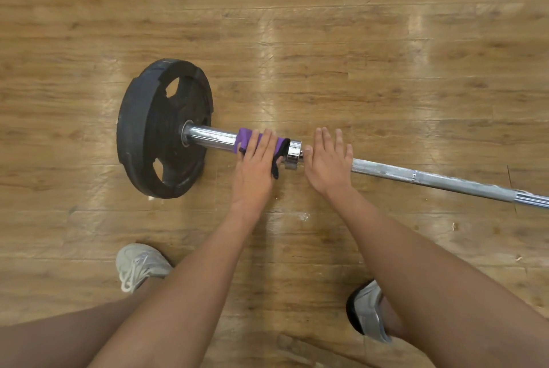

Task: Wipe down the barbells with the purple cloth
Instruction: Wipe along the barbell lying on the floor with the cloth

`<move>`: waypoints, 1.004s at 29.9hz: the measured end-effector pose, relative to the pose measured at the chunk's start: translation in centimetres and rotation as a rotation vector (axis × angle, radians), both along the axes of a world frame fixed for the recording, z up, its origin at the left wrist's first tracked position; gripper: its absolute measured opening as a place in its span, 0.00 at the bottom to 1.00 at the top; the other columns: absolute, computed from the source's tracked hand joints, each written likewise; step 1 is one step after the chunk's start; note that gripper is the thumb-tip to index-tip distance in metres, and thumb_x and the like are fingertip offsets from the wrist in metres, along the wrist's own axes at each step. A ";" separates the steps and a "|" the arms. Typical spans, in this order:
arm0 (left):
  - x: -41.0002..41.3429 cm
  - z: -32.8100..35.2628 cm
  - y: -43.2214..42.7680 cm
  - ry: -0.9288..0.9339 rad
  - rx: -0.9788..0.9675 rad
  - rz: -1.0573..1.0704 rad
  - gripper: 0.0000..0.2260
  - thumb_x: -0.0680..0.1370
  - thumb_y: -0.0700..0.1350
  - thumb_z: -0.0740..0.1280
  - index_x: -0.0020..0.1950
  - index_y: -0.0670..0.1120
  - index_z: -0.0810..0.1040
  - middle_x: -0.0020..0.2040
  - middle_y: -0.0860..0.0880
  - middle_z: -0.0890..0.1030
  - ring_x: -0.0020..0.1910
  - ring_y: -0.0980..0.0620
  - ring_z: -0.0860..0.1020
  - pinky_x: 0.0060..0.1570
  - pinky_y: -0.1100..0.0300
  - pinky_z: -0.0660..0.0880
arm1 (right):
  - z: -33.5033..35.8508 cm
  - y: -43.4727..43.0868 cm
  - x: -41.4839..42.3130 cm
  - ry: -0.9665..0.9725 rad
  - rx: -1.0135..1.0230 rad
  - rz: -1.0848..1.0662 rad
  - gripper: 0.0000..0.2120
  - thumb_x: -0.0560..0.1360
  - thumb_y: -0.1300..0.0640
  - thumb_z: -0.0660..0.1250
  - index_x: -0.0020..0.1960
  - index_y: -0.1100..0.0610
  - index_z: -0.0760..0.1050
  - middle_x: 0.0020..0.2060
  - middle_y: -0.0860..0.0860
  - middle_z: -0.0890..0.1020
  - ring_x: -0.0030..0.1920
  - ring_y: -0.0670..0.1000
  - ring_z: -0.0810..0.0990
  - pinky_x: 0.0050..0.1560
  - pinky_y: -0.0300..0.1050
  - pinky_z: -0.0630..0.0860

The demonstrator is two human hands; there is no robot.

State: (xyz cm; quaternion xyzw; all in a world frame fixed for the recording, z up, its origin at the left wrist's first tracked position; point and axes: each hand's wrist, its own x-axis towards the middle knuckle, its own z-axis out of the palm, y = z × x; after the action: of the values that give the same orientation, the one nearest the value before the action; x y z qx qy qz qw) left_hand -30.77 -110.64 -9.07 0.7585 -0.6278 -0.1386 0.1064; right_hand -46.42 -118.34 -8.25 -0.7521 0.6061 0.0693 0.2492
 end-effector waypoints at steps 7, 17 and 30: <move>1.6 -0.4 -2.3 0.017 0.002 -0.053 0.25 0.85 0.45 0.60 0.81 0.46 0.60 0.81 0.49 0.61 0.81 0.48 0.55 0.76 0.40 0.59 | -0.2 -1.1 0.0 0.019 -0.067 0.017 0.29 0.86 0.45 0.42 0.83 0.56 0.45 0.82 0.52 0.47 0.81 0.55 0.37 0.78 0.59 0.35; 1.2 0.6 -4.6 0.079 -0.025 -0.019 0.29 0.80 0.37 0.62 0.81 0.44 0.59 0.81 0.49 0.61 0.81 0.47 0.53 0.77 0.40 0.54 | -1.3 1.9 -2.3 -0.060 -0.255 -0.026 0.29 0.85 0.50 0.51 0.82 0.59 0.50 0.82 0.55 0.50 0.82 0.55 0.43 0.80 0.55 0.37; 0.0 -0.5 -3.4 0.097 -0.068 0.048 0.29 0.84 0.42 0.64 0.82 0.47 0.55 0.82 0.51 0.54 0.81 0.52 0.45 0.79 0.42 0.54 | -1.0 0.3 -1.6 -0.055 -0.175 -0.033 0.34 0.80 0.59 0.55 0.82 0.62 0.44 0.82 0.56 0.47 0.81 0.58 0.39 0.79 0.59 0.35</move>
State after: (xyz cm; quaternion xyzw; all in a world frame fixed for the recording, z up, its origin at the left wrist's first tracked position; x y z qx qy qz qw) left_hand -30.74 -114.00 -9.53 0.7617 -0.6078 -0.1514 0.1658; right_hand -47.98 -118.03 -9.25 -0.7625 0.6152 -0.0089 0.2003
